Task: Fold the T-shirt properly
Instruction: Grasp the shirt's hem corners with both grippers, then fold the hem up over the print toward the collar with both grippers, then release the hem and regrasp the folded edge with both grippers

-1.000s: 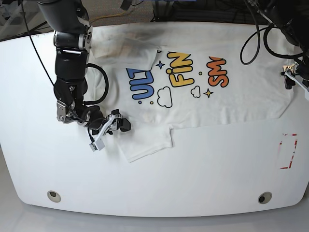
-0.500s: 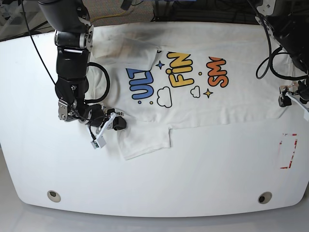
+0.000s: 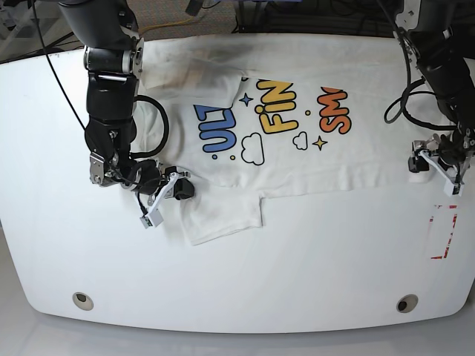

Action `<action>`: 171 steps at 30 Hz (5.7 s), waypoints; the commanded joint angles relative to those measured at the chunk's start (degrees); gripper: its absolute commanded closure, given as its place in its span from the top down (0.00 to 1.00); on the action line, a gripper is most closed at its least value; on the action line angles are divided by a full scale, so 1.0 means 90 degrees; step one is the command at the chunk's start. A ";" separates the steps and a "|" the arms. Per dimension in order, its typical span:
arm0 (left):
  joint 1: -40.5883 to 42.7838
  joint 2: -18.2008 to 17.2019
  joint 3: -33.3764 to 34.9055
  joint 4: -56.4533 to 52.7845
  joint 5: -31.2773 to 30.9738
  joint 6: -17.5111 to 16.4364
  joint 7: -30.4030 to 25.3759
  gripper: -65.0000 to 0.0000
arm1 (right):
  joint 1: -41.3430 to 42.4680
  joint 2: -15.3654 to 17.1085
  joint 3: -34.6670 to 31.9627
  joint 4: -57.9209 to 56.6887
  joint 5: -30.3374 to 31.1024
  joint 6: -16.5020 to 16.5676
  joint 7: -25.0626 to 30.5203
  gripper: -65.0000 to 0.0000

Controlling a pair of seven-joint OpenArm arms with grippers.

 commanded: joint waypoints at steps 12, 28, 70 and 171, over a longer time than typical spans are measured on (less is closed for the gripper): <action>-0.0020 -0.0100 0.0004 0.0719 -0.0039 0.0286 -0.0199 0.00 | 0.0160 0.0093 0.0014 0.0890 0.0080 0.0011 -0.0035 0.00; 0.0703 0.0145 -0.0035 0.3269 -0.0029 -0.0266 0.0191 0.00 | -0.0269 0.0318 0.0092 0.3645 0.0099 0.0011 -0.1773 0.00; 0.3486 0.0115 0.0034 0.4431 -0.0137 -0.0266 0.0221 0.75 | -0.5241 0.0445 0.1206 0.7542 0.1779 0.0011 -0.2447 0.69; 0.1826 0.0633 0.1782 0.4988 -0.3506 -0.0266 0.2799 0.07 | -0.3180 0.0034 0.0385 0.3879 -0.0448 0.0011 -0.0552 0.68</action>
